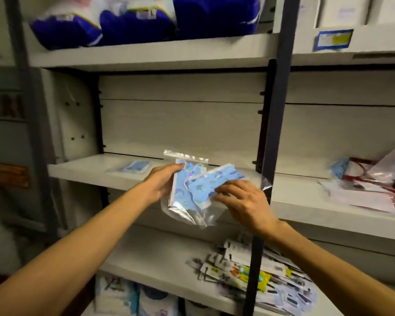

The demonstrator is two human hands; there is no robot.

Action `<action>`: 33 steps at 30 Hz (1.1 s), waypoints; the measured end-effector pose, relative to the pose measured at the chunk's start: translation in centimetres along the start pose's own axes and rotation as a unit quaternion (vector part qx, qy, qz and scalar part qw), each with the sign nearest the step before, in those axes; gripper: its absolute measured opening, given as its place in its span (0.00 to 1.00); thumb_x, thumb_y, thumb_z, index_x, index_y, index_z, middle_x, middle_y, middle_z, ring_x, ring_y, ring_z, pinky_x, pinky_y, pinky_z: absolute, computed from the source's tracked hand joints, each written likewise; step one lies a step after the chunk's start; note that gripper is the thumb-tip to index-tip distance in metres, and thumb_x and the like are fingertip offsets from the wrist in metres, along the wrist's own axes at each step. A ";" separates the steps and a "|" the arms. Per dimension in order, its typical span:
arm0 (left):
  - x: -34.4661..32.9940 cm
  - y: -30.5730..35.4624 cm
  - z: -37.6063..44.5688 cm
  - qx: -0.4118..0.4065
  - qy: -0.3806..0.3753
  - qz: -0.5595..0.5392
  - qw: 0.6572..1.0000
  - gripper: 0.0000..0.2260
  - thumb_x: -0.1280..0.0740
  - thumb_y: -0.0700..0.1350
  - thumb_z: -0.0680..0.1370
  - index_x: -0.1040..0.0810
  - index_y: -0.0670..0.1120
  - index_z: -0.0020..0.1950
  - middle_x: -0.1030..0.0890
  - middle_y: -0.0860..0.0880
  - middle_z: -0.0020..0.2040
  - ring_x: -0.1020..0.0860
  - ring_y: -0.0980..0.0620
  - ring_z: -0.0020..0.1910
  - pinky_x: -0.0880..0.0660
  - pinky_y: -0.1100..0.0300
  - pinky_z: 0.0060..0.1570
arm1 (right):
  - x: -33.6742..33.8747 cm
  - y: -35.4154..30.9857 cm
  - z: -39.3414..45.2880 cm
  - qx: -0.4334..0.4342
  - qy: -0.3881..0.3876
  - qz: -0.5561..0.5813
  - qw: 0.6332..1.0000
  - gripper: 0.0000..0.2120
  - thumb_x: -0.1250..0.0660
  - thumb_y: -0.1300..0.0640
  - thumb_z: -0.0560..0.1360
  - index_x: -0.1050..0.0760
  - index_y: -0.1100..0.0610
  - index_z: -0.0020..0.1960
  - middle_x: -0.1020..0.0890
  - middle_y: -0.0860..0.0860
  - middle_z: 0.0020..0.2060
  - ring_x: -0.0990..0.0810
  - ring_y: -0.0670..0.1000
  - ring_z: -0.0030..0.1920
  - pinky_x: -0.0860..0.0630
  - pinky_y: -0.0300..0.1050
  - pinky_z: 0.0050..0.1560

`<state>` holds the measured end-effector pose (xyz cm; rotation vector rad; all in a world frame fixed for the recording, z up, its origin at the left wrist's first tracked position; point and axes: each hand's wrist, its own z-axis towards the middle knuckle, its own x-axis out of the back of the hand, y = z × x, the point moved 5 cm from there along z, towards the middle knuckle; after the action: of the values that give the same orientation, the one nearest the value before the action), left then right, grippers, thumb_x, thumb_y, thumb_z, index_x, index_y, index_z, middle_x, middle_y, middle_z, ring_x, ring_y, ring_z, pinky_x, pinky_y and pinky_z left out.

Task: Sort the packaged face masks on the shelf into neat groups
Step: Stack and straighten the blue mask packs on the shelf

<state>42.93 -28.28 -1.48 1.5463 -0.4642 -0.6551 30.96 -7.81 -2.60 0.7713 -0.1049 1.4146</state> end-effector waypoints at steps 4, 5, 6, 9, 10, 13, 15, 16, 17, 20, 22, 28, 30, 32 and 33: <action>5.6 -0.9 3.4 0.022 -0.004 0.038 0.999 0.18 0.29 0.43 0.79 0.21 0.36 0.66 0.17 0.37 0.59 0.18 0.39 0.60 0.23 0.42 0.64 | -5.8 -1.6 3.6 0.072 -0.006 0.044 0.996 0.11 0.35 0.60 0.78 0.14 0.55 0.52 0.14 0.53 0.55 0.16 0.57 0.55 0.20 0.49 0.53; 6.9 -0.9 4.4 0.023 -0.001 0.061 0.998 0.19 0.27 0.42 0.78 0.22 0.35 0.66 0.17 0.36 0.60 0.19 0.39 0.61 0.26 0.41 0.67 | -7.1 -1.7 4.5 0.078 -0.007 0.055 0.995 0.12 0.37 0.59 0.79 0.14 0.56 0.51 0.14 0.53 0.55 0.16 0.58 0.56 0.20 0.51 0.54; 8.1 -0.8 5.5 0.024 0.001 0.081 0.996 0.19 0.27 0.40 0.77 0.22 0.35 0.66 0.17 0.36 0.61 0.19 0.40 0.61 0.25 0.42 0.67 | -8.4 -1.7 5.5 0.080 -0.008 0.064 0.995 0.13 0.38 0.59 0.79 0.14 0.56 0.50 0.14 0.54 0.56 0.16 0.58 0.56 0.20 0.52 0.56; 10.8 -0.2 9.1 0.027 0.011 0.123 0.992 0.18 0.25 0.37 0.74 0.20 0.35 0.63 0.16 0.38 0.58 0.17 0.45 0.51 0.18 0.57 0.45 | -12.3 -1.0 8.7 0.074 -0.004 0.078 0.994 0.10 0.32 0.63 0.75 0.13 0.55 0.50 0.14 0.54 0.56 0.16 0.59 0.58 0.21 0.54 0.59; 11.5 0.0 10.3 0.027 0.016 0.122 0.992 0.18 0.25 0.37 0.74 0.20 0.35 0.63 0.16 0.38 0.58 0.17 0.46 0.50 0.18 0.59 0.41 | -13.6 -0.7 9.6 0.071 -0.009 0.085 0.994 0.10 0.28 0.65 0.73 0.13 0.55 0.50 0.14 0.54 0.56 0.17 0.59 0.58 0.21 0.54 0.59; 13.5 0.4 13.8 0.029 0.037 0.098 0.994 0.15 0.27 0.34 0.75 0.19 0.36 0.62 0.15 0.38 0.57 0.16 0.43 0.53 0.16 0.56 0.47 | -17.8 0.8 11.9 0.065 -0.035 0.114 0.991 0.14 0.30 0.64 0.71 0.13 0.53 0.52 0.15 0.53 0.58 0.17 0.59 0.60 0.22 0.54 0.60; 14.6 0.5 15.4 0.041 0.033 0.099 0.994 0.13 0.27 0.34 0.75 0.18 0.39 0.59 0.15 0.39 0.56 0.16 0.41 0.56 0.18 0.51 0.55 | -20.5 1.9 13.4 0.044 -0.061 0.149 0.986 0.17 0.34 0.61 0.68 0.13 0.52 0.54 0.15 0.52 0.59 0.18 0.59 0.61 0.22 0.55 0.61; 15.1 0.6 16.2 0.045 0.032 0.100 0.993 0.12 0.27 0.34 0.75 0.18 0.40 0.58 0.14 0.40 0.56 0.16 0.41 0.57 0.19 0.50 0.57 | -21.8 2.3 14.2 0.032 -0.079 0.170 0.982 0.19 0.32 0.62 0.65 0.14 0.52 0.54 0.15 0.52 0.59 0.18 0.59 0.62 0.23 0.56 0.61; 15.7 0.6 17.0 0.042 0.037 0.099 0.993 0.13 0.27 0.32 0.75 0.18 0.40 0.58 0.15 0.39 0.56 0.16 0.41 0.57 0.19 0.49 0.58 | -23.2 2.5 15.0 0.024 -0.096 0.177 0.979 0.21 0.31 0.62 0.62 0.14 0.52 0.54 0.15 0.51 0.59 0.19 0.58 0.62 0.24 0.56 0.62; 18.0 1.0 19.0 0.026 0.092 0.097 0.991 0.20 0.28 0.28 0.73 0.21 0.37 0.65 0.17 0.36 0.59 0.17 0.38 0.59 0.22 0.43 0.63 | -26.9 2.9 16.8 -0.011 -0.144 0.149 0.978 0.25 0.29 0.62 0.61 0.15 0.49 0.57 0.16 0.49 0.61 0.21 0.57 0.64 0.28 0.55 0.66; 19.6 1.2 20.3 0.025 0.120 0.132 0.984 0.22 0.28 0.28 0.73 0.23 0.37 0.66 0.18 0.36 0.60 0.18 0.38 0.58 0.22 0.43 0.62 | -29.0 3.3 17.2 -0.062 -0.188 0.144 0.970 0.30 0.31 0.61 0.61 0.19 0.49 0.63 0.19 0.49 0.65 0.25 0.57 0.68 0.32 0.52 0.70; 22.9 2.3 23.6 -0.022 0.134 0.352 0.926 0.26 0.26 0.35 0.75 0.29 0.42 0.72 0.20 0.41 0.64 0.18 0.43 0.57 0.21 0.49 0.60 | -33.2 4.2 18.6 -0.245 -0.274 0.246 0.897 0.29 0.44 0.54 0.69 0.23 0.50 0.69 0.21 0.50 0.67 0.24 0.54 0.68 0.29 0.46 0.69; 23.6 1.9 24.5 -0.038 0.117 0.451 0.884 0.28 0.25 0.41 0.75 0.31 0.45 0.74 0.20 0.44 0.67 0.20 0.45 0.61 0.24 0.51 0.63 | -34.8 3.9 19.1 -0.287 -0.320 0.247 0.869 0.28 0.48 0.43 0.75 0.25 0.48 0.70 0.21 0.50 0.68 0.23 0.55 0.66 0.28 0.50 0.68; 24.5 1.5 25.3 -0.044 0.103 0.509 0.854 0.31 0.25 0.48 0.75 0.32 0.47 0.76 0.22 0.47 0.69 0.22 0.46 0.64 0.26 0.54 0.65 | -36.5 3.2 19.3 -0.323 -0.376 0.243 0.833 0.32 0.49 0.30 0.75 0.27 0.45 0.71 0.21 0.50 0.67 0.23 0.56 0.63 0.28 0.53 0.65; 24.9 1.3 25.6 -0.039 0.093 0.535 0.839 0.32 0.26 0.51 0.75 0.34 0.47 0.77 0.24 0.47 0.71 0.23 0.46 0.66 0.26 0.54 0.65 | -37.3 2.8 19.2 -0.330 -0.397 0.231 0.825 0.33 0.48 0.28 0.74 0.27 0.45 0.71 0.21 0.50 0.66 0.23 0.56 0.61 0.28 0.53 0.63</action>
<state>45.02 -63.90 -3.51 1.0139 -1.0146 0.3474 28.29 -49.65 -5.53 0.7112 -1.4439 1.2683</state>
